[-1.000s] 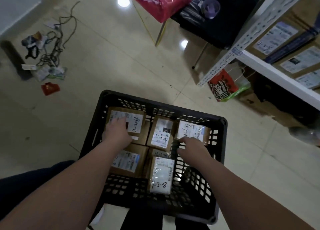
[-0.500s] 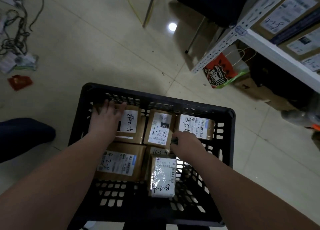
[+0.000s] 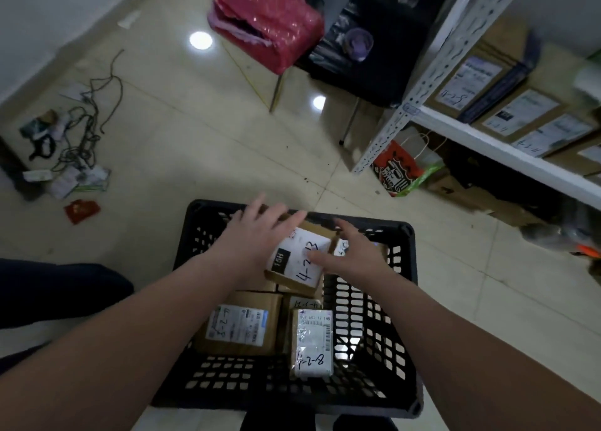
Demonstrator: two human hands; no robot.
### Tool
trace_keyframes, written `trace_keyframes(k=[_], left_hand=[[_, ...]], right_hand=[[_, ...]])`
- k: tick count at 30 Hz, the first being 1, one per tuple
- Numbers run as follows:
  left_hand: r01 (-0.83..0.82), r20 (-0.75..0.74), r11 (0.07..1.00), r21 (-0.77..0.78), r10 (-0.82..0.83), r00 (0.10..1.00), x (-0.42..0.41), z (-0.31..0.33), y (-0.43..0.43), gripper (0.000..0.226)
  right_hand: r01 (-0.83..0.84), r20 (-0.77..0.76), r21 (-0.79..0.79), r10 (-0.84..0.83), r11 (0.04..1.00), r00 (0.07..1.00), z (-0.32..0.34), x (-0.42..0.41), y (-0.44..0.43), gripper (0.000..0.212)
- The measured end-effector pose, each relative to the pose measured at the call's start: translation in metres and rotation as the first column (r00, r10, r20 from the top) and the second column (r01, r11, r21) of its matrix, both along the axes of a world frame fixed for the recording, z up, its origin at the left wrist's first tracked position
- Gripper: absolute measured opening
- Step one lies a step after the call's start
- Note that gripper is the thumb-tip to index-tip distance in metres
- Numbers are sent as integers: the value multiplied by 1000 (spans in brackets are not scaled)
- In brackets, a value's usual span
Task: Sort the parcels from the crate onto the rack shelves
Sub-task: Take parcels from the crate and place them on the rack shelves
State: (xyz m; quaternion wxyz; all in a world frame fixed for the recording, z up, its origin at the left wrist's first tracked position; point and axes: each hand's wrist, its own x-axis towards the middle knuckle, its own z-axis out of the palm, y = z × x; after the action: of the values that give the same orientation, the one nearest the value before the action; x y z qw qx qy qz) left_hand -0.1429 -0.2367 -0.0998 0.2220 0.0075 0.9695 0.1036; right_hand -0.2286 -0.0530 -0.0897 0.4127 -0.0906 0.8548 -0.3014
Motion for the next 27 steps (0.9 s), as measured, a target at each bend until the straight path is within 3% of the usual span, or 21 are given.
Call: trace_keyframes(k=[4, 9, 11, 13, 15, 17, 19, 21, 23, 27], left_hand=[[158, -113, 987, -8, -158, 981, -11, 59, 6, 116], [249, -219, 968, -19, -247, 944, -30, 139, 26, 114], [166, -323, 986, 25, -149, 934, -36, 163, 38, 108], [-38, -453, 970, 241, 147, 879, -39, 185, 53, 104], [-238, -385, 798, 554, 499, 776, -46, 200, 69, 95], [-398, -121, 562, 725, 673, 730, -51, 212, 85, 90], [-492, 170, 317, 811, 677, 716, -51, 220, 106, 89], [-539, 352, 136, 831, 622, 700, -50, 229, 130, 88], [-545, 427, 63, 836, 549, 719, -48, 236, 158, 79], [-468, 381, 97, 879, 447, 809, -49, 251, 222, 38]], right_hand=[[141, 253, -152, -100, 978, 962, 41, -13, 12, 103], [267, 331, -312, -160, 912, 930, 93, -29, 43, 94], [339, 333, -366, -218, 867, 917, 117, -32, 59, 89], [438, 345, -422, -307, 794, 887, 139, -32, 73, 73], [523, 360, -462, -388, 716, 849, 159, -29, 87, 53], [587, 376, -482, -451, 651, 809, 175, -26, 101, 45], [630, 395, -507, -491, 588, 776, 189, -23, 118, 41], [659, 426, -524, -504, 539, 751, 200, -19, 137, 39], [675, 443, -538, -512, 504, 736, 209, -13, 161, 41], [694, 448, -566, -541, 445, 712, 225, -4, 219, 42]])
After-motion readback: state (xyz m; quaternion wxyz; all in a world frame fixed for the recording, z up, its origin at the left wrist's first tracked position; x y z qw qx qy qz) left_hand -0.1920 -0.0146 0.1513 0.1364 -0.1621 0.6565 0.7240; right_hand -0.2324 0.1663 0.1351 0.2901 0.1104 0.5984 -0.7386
